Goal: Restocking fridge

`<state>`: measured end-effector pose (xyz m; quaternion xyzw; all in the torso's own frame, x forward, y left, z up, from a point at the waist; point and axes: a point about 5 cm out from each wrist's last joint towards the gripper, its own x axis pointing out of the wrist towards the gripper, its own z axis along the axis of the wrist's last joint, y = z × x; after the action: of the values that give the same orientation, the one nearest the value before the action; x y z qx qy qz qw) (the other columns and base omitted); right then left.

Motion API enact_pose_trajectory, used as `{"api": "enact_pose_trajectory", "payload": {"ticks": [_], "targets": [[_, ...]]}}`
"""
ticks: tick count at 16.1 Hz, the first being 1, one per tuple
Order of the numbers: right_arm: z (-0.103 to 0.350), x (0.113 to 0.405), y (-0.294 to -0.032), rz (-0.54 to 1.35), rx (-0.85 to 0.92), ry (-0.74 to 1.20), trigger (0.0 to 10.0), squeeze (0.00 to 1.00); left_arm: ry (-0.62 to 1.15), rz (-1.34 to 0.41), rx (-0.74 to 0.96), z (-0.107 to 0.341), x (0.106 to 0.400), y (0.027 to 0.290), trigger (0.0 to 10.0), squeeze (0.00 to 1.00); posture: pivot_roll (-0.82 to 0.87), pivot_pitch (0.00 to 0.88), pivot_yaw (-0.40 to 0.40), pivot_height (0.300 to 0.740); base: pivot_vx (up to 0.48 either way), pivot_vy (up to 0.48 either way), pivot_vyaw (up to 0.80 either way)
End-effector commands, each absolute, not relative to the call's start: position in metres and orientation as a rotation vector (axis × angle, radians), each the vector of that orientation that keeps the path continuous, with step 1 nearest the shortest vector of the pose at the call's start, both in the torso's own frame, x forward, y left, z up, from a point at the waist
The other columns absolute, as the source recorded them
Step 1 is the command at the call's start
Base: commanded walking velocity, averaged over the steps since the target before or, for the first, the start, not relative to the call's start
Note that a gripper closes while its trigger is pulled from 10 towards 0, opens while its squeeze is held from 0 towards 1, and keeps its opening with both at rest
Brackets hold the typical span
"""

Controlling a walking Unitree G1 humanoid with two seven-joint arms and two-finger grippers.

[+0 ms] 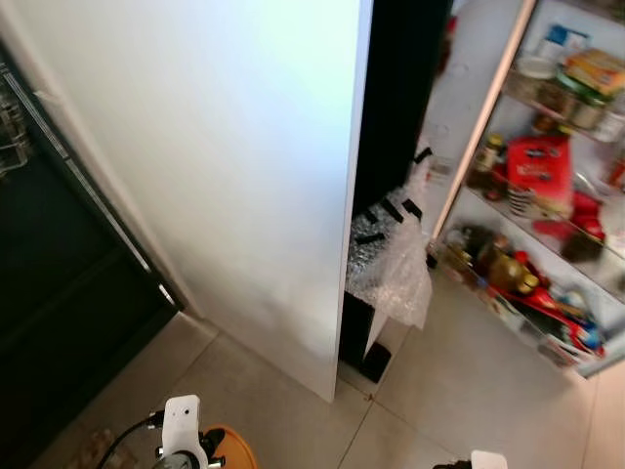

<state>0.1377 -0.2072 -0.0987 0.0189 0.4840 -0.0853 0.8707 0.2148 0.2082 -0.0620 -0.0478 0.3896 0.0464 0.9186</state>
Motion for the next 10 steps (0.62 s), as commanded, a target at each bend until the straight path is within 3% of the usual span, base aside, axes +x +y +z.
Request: {"api": "enact_pose_trajectory", "payload": {"ticks": [1,10], "targets": [[-0.1029,0.1282,-0.2028,-0.177,0.05,1.048,10.0,0.0,0.866,0.095,-0.086,-0.0713,0.1992,0.21,10.0,0.0,0.0,0.102,0.032,0.74,0.0,-0.304,0.0],[-0.1026,0.1295,-0.2037,-0.178,0.031,1.056,10.0,0.0,0.865,0.098,-0.086,-0.0705,0.2007,0.2101,10.0,0.0,-0.01,0.136,0.033,0.74,0.0,-0.339,0.0]]}}
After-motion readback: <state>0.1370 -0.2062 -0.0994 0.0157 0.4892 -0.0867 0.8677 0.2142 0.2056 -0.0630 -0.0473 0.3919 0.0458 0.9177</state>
